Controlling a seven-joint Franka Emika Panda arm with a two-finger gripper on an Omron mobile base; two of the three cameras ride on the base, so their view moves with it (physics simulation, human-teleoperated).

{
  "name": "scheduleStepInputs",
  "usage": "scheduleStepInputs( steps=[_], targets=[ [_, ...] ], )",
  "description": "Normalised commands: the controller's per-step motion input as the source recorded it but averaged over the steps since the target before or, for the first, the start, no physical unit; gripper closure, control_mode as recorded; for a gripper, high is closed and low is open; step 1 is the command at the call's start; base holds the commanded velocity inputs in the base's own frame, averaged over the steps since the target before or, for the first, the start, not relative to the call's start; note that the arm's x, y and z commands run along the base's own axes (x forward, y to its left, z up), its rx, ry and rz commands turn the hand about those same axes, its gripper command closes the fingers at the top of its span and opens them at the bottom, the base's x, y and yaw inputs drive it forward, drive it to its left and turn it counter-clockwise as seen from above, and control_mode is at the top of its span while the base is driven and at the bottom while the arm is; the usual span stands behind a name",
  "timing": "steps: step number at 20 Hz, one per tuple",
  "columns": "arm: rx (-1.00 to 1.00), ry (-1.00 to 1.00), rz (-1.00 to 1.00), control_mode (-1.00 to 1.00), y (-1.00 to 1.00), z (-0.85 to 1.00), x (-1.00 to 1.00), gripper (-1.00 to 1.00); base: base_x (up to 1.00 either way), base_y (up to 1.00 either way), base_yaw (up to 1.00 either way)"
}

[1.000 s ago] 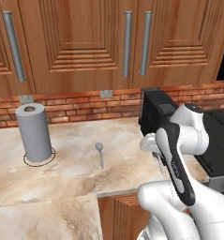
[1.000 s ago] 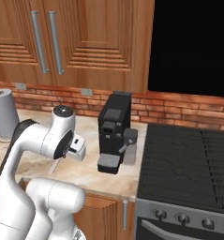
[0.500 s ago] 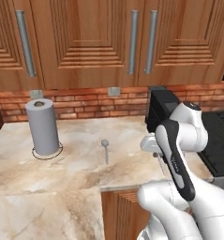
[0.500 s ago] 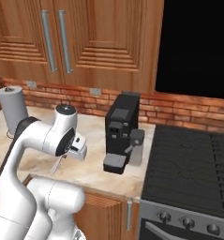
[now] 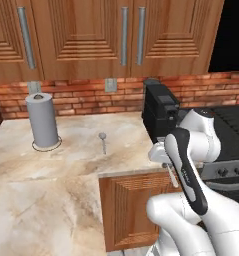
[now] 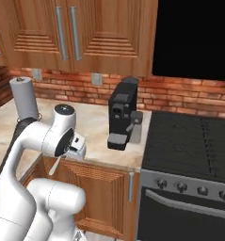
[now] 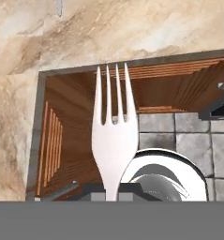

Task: Take the fork and place it on the left side of the plate. Then take the spoon and place it on the right side of the plate. Make sure they're directly next to the plate.

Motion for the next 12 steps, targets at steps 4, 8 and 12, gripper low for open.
scheduleStepInputs(
  steps=[4, 8, 12],
  targets=[
    [0.00, 0.00, 0.00, 1.00, 0.00, 0.00, 0.00, 1.00, -0.60, -0.28, -0.49],
    [0.00, 0.00, 0.00, 1.00, 0.00, 0.00, 0.00, 1.00, -0.50, -0.19, -0.58],
    [0.00, 0.00, 0.00, 1.00, 0.00, 0.00, 0.00, 1.00, -0.37, -0.10, -0.60]
  ],
)
